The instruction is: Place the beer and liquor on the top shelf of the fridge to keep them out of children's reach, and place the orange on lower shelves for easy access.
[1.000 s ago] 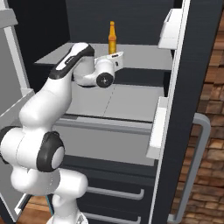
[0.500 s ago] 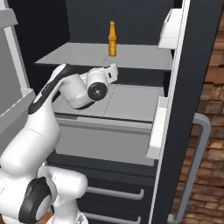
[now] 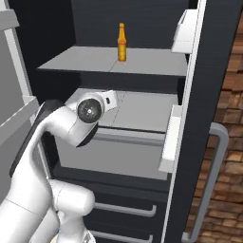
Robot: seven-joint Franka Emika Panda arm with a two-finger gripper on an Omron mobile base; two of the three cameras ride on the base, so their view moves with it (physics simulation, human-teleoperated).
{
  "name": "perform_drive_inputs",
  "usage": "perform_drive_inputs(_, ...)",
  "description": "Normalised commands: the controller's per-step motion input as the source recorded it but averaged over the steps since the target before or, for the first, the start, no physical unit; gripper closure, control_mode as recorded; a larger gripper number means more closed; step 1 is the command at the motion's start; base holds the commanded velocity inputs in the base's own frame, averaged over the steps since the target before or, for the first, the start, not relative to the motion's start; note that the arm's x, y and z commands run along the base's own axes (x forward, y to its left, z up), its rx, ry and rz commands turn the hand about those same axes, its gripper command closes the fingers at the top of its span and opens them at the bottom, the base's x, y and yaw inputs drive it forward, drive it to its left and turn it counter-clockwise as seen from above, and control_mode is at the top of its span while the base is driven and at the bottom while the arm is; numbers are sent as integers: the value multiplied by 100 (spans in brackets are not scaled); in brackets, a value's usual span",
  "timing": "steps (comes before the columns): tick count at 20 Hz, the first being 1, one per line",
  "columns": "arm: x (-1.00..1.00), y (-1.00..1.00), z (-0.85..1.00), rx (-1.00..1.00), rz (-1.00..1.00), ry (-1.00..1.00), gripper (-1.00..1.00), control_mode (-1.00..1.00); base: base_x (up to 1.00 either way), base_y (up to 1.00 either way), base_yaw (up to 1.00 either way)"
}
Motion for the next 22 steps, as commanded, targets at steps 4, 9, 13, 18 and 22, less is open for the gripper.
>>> perform_drive_inputs(4,-75,22,-36,8,-18,28,-100,-100,0,0,0)
perform_drive_inputs(9,-70,6,-32,9,-15,32,-100,-100,0,0,0)
perform_drive_inputs(13,-64,0,-15,5,-7,16,-100,-100,0,0,0)
perform_drive_inputs(18,-65,0,-10,0,-1,2,-100,-100,0,0,0)
perform_drive_inputs(22,-56,0,0,0,0,0,-100,-100,0,0,0)
